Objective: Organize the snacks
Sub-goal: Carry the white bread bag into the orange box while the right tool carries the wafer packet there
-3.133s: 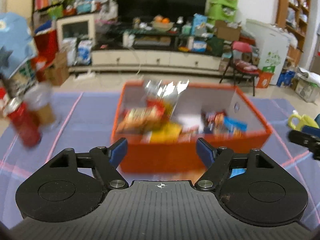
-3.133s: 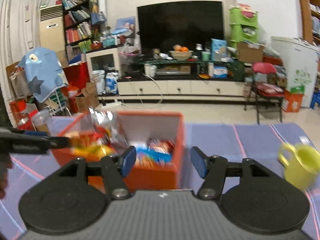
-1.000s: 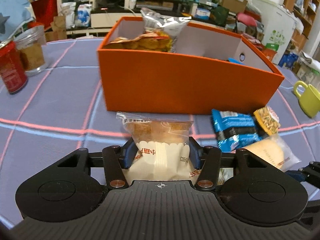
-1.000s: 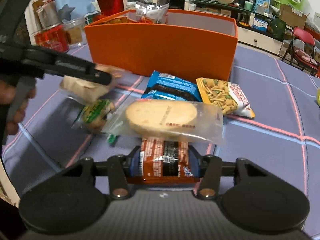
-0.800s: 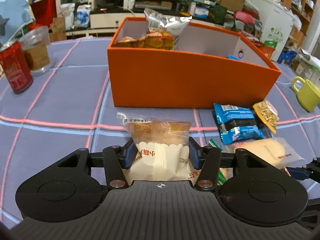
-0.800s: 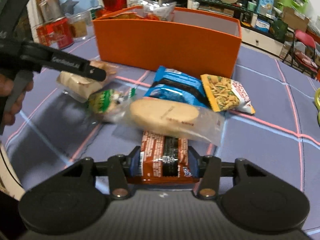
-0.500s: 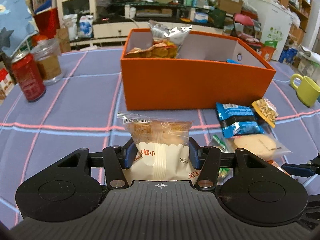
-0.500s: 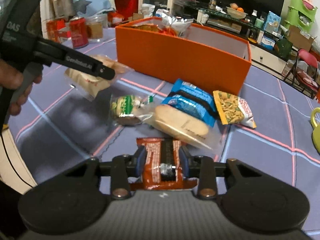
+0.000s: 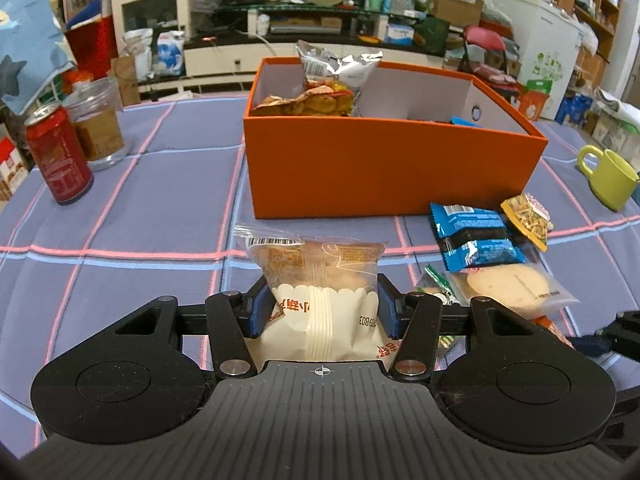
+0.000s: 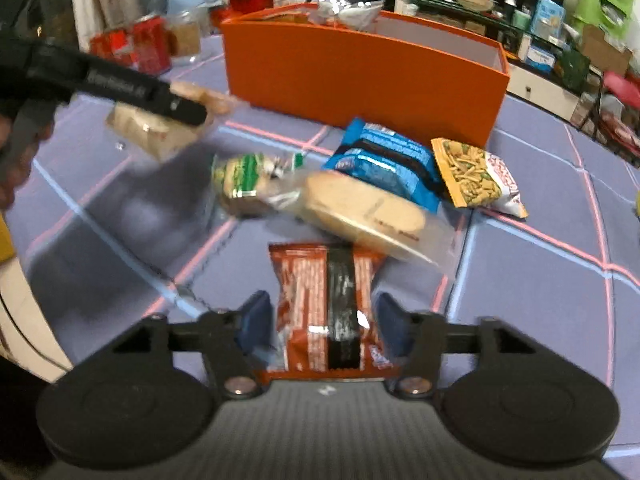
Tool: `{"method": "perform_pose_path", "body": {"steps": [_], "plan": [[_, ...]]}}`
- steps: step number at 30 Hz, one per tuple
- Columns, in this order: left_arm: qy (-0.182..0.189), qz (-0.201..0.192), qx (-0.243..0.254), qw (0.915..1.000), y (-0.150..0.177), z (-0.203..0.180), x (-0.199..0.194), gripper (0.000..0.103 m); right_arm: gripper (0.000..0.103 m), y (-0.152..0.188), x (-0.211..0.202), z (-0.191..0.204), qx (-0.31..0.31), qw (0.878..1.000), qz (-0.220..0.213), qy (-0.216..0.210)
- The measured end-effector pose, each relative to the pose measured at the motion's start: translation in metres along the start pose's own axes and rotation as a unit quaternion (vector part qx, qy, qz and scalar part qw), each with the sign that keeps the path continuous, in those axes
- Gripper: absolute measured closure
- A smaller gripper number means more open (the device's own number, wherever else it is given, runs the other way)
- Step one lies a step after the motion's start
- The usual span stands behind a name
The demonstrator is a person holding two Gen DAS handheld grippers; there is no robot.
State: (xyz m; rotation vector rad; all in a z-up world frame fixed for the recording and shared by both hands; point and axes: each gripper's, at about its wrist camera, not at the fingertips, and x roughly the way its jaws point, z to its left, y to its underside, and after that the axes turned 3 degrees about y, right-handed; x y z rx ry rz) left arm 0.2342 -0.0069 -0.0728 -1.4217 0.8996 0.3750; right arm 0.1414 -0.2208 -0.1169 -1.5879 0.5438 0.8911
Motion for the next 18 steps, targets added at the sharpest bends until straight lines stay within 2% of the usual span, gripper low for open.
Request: {"method": "perform_pose_path", "body": {"steps": [3,10,14,18], "plan": [[0.003,-0.006,-0.001,1.0000,-0.003,0.001,-0.006,0.074,0.061,-0.003,-0.007,0.009,-0.014,1.000,0.003,0.003],[0.005,-0.035,0.008,0.9993,-0.006,-0.002,-0.035,0.073,0.061,-0.008,-0.049,0.029,-0.055,0.997,-0.057,0.020],[-0.008,-0.030,0.015,0.9994,-0.007,-0.007,-0.037,0.073,0.061,-0.009,-0.058,0.039,-0.071,0.993,-0.085,0.032],[-0.018,-0.019,0.012,0.9996,-0.008,-0.013,-0.033,0.074,0.061,-0.015,-0.058,0.037,-0.062,0.993,-0.093,0.043]]}}
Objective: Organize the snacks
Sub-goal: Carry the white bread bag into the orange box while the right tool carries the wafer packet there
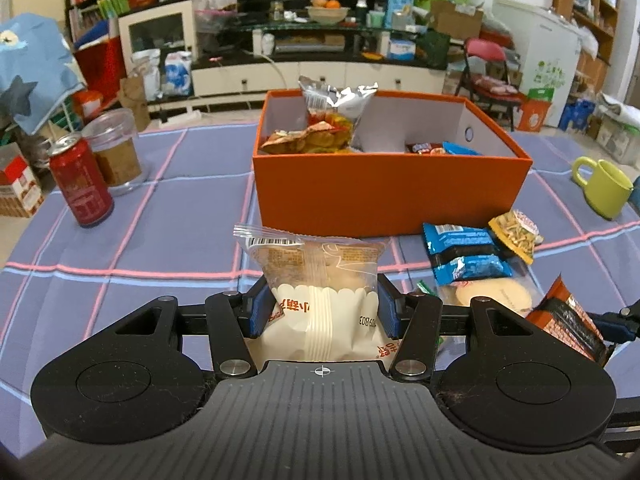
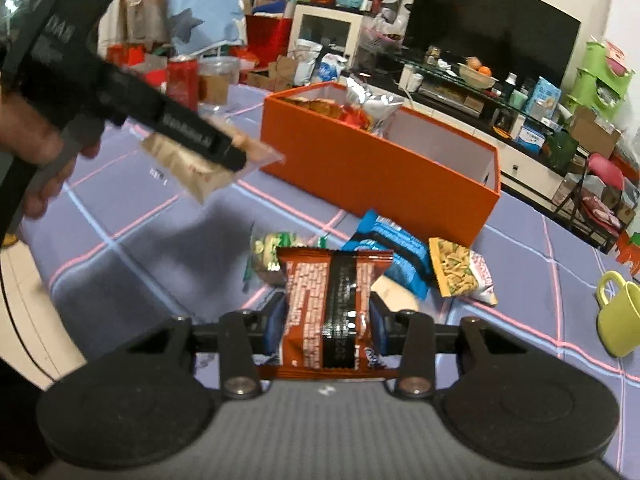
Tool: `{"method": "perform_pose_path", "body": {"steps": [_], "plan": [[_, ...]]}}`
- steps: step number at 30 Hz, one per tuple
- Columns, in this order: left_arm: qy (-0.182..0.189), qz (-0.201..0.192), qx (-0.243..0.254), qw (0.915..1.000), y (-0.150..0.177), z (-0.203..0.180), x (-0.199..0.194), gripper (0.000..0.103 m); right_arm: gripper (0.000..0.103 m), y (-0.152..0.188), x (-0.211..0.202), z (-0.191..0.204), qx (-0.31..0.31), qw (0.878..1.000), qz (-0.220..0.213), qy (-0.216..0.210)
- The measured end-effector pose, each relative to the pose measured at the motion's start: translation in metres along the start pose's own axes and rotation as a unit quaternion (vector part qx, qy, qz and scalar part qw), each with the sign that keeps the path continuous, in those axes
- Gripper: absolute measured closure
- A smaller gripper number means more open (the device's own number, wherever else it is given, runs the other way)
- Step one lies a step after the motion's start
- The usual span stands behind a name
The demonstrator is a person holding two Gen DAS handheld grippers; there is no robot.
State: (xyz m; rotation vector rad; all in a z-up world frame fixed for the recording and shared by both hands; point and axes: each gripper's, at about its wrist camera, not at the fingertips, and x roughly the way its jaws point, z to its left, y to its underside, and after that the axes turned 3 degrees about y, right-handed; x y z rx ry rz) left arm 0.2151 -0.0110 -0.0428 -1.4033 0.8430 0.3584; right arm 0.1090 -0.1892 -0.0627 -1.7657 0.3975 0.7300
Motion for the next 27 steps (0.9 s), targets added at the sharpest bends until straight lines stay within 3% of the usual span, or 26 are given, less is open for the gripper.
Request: {"method": "perform_pose_path", "body": {"steps": [12,27], "plan": [[-0.026,-0.007,0.009,0.9996,-0.003,-0.016,-0.012,0.074,0.060,-0.006,-0.006,-0.008,0.025,1.000,-0.008,0.009],[-0.029,-0.016,0.010,0.9994,-0.003,-0.014,-0.018,0.074,0.060,-0.013,-0.003,-0.009,0.040,0.999,-0.020,0.024]]}}
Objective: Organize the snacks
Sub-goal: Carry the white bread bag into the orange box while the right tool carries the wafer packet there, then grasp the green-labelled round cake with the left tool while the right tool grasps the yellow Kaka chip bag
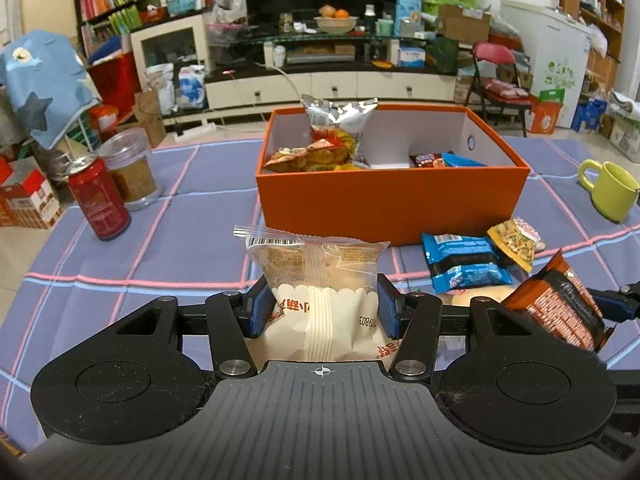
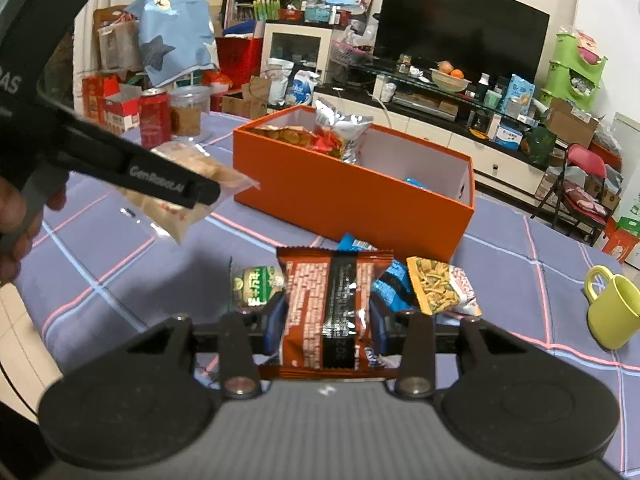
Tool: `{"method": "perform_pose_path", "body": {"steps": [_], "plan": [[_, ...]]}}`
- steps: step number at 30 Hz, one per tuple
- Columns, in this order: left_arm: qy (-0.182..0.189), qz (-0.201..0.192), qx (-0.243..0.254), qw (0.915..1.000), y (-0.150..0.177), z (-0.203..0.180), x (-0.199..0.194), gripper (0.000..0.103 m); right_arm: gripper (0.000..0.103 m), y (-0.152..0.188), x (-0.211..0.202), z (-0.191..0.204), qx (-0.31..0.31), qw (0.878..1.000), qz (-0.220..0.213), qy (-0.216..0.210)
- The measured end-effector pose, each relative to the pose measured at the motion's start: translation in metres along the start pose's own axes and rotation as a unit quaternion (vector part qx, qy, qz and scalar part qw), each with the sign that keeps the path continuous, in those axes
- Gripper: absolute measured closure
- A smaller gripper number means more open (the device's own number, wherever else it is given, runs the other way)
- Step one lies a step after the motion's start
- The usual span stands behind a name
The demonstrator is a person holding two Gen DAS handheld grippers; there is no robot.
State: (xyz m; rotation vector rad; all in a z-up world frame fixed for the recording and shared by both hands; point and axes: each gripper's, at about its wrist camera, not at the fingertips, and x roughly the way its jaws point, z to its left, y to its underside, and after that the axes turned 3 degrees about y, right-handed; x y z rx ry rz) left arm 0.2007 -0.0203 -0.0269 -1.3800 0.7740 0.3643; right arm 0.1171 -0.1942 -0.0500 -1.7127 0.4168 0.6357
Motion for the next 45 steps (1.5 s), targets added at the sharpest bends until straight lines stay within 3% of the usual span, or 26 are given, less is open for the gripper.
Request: {"method": "perform_pose_path", "body": {"steps": [5,9,19,22,24,26,27,28,32,36,38,42,45], "plan": [[0.020,-0.016,-0.027,0.9993,-0.010,0.015,-0.005,0.074,0.060,-0.015,-0.002,-0.019,0.027,0.999,-0.017,0.003],[0.030,-0.027,-0.046,0.9981,-0.034,0.024,0.008,0.074,0.060,-0.043,0.011,-0.055,0.092,0.995,-0.031,0.000],[0.067,-0.062,-0.026,0.9955,-0.121,0.000,0.059,0.074,0.061,-0.114,0.092,-0.095,0.131,0.990,-0.050,0.004],[0.071,-0.052,-0.003,0.9961,-0.142,-0.018,0.093,0.069,0.060,-0.124,0.115,-0.101,0.130,0.990,-0.044,0.012],[0.069,-0.035,-0.002,0.9970,-0.146,-0.025,0.108,0.067,0.052,-0.132,0.134,-0.107,0.131,0.991,-0.026,0.025],[0.072,-0.050,0.004,0.9961,-0.137,-0.026,0.095,0.056,0.046,-0.134,0.134,-0.116,0.146,0.989,-0.025,0.026],[0.072,-0.063,0.008,0.9953,-0.130,-0.024,0.083,0.045,0.042,-0.132,0.122,-0.118,0.145,0.988,-0.039,0.026],[0.068,-0.071,0.010,0.9951,-0.123,-0.021,0.072,0.041,0.040,-0.129,0.110,-0.120,0.141,0.988,-0.051,0.031],[0.069,-0.073,0.001,0.9949,-0.082,-0.004,0.035,0.041,0.038,-0.086,0.060,-0.132,0.148,0.985,-0.068,0.061],[0.065,-0.052,-0.013,0.9965,-0.035,0.010,0.020,0.041,0.036,-0.029,0.043,-0.123,0.131,0.990,-0.028,0.054],[0.069,-0.036,-0.017,0.9968,-0.019,0.015,0.022,0.042,0.035,-0.006,0.037,-0.114,0.127,0.991,-0.005,0.028],[0.064,-0.021,-0.025,0.9974,-0.004,0.017,0.031,0.042,0.035,0.016,0.024,-0.081,0.066,0.998,0.009,0.017],[0.063,-0.017,-0.018,0.9977,-0.001,0.014,0.041,0.042,0.032,0.022,0.019,-0.058,0.009,0.999,0.004,0.039]]}}
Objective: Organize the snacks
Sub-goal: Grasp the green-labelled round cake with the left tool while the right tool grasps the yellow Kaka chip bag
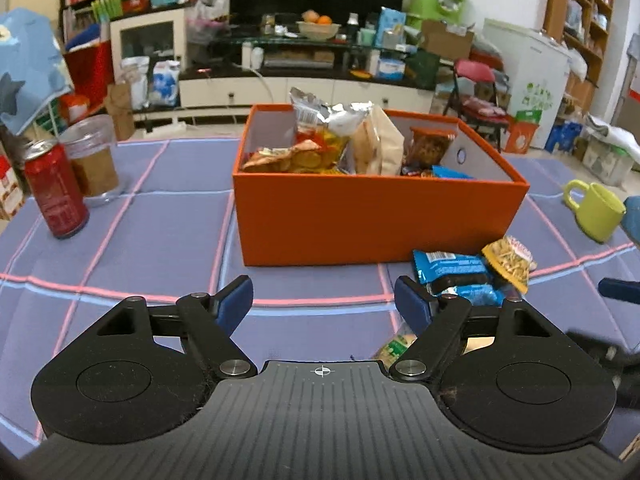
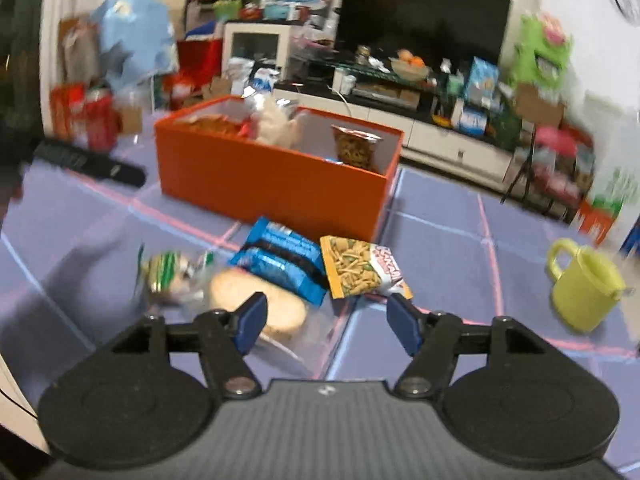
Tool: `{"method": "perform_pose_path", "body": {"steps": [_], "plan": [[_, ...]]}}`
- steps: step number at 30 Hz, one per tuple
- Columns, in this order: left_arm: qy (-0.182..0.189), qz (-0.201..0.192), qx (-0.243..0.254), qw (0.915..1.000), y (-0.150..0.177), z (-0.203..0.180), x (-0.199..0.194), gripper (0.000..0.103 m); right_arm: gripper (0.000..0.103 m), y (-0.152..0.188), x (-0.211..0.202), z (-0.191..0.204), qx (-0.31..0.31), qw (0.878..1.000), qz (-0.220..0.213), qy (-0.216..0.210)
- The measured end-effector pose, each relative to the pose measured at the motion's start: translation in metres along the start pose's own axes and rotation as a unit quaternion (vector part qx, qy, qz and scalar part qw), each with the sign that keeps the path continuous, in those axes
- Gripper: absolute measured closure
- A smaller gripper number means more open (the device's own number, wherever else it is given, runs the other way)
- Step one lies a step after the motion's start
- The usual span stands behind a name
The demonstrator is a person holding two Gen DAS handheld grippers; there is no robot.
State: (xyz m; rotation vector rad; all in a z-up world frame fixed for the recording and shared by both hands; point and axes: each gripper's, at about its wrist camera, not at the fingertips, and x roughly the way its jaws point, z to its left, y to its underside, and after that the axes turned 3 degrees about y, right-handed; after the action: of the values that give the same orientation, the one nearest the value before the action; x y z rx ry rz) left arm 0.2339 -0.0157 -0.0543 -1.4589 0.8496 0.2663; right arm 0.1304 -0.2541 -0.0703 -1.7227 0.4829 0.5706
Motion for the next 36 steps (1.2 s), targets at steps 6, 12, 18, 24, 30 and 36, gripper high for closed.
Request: {"method": "perform_pose_path", "body": {"steps": [6,12,18,24,30,36], "plan": [[0.054,0.021,0.086,0.9946,0.016,-0.023,0.021,0.038,0.016,-0.002,0.029,-0.006,0.023,1.000,0.013,-0.010],[0.090,0.020,0.144,0.9852,0.026,-0.039,0.033,0.036,0.008,-0.029,0.076,-0.057,0.166,0.985,0.028,0.026],[0.128,0.013,0.200,0.9714,0.039,-0.055,0.047,0.030,0.007,-0.033,0.115,-0.074,0.295,0.953,0.048,0.055],[0.146,0.052,0.224,0.9621,0.051,-0.068,0.057,0.035,0.007,-0.033,0.146,-0.054,0.258,0.959,0.091,0.076],[0.167,0.103,0.216,0.9565,0.063,-0.069,0.046,0.047,0.028,-0.010,0.122,-0.059,0.197,0.969,0.126,0.081],[0.158,0.113,0.213,0.9574,0.072,-0.067,0.018,0.046,0.014,0.011,0.071,-0.081,0.209,0.967,0.124,0.075]]}}
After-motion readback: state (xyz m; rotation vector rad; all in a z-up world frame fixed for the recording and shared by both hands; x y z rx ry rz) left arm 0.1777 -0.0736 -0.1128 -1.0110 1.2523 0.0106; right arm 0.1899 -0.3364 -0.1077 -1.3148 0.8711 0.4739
